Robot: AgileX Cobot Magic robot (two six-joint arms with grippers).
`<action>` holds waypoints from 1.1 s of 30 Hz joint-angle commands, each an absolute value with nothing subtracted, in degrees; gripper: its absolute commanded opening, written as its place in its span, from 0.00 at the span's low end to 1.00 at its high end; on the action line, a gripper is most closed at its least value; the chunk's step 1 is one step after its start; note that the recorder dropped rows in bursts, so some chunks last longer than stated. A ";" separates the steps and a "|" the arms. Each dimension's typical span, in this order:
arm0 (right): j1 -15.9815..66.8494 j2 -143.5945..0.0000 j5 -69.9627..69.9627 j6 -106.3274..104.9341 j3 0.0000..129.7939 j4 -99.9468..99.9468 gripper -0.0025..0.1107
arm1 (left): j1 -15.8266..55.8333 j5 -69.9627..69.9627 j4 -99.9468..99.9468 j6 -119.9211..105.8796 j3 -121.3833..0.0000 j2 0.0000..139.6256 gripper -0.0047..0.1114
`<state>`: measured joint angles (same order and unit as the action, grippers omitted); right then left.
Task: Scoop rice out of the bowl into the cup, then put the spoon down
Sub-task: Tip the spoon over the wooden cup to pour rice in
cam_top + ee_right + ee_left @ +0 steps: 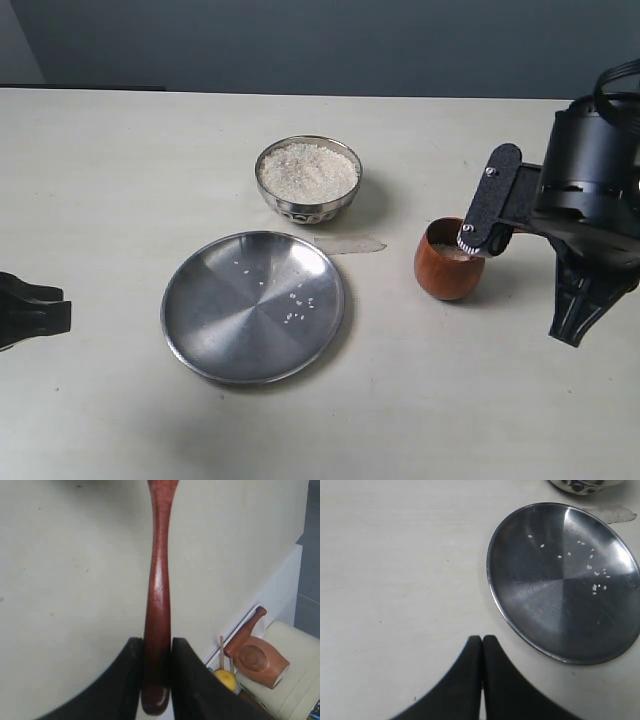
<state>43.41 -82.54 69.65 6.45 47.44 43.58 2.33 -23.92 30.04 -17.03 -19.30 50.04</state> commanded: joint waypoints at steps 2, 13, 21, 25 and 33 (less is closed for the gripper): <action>43.49 -81.93 69.96 4.70 47.12 43.25 0.02 | 2.45 -23.56 30.34 -17.04 -19.66 50.03 0.04; 48.70 -82.46 69.96 2.03 47.12 48.43 0.02 | 2.45 -23.57 30.34 -16.94 -19.66 50.03 0.04; 48.79 -83.86 69.96 2.03 47.12 50.51 0.02 | 2.45 -24.24 30.34 -16.95 -19.66 50.03 0.04; 48.79 -83.86 69.96 2.16 47.12 51.44 0.02 | 2.45 -24.24 30.34 -16.95 -19.66 50.03 0.04; 48.68 -84.94 69.96 1.78 47.12 49.71 0.02 | 2.45 -24.24 30.34 -16.95 -19.66 50.03 0.04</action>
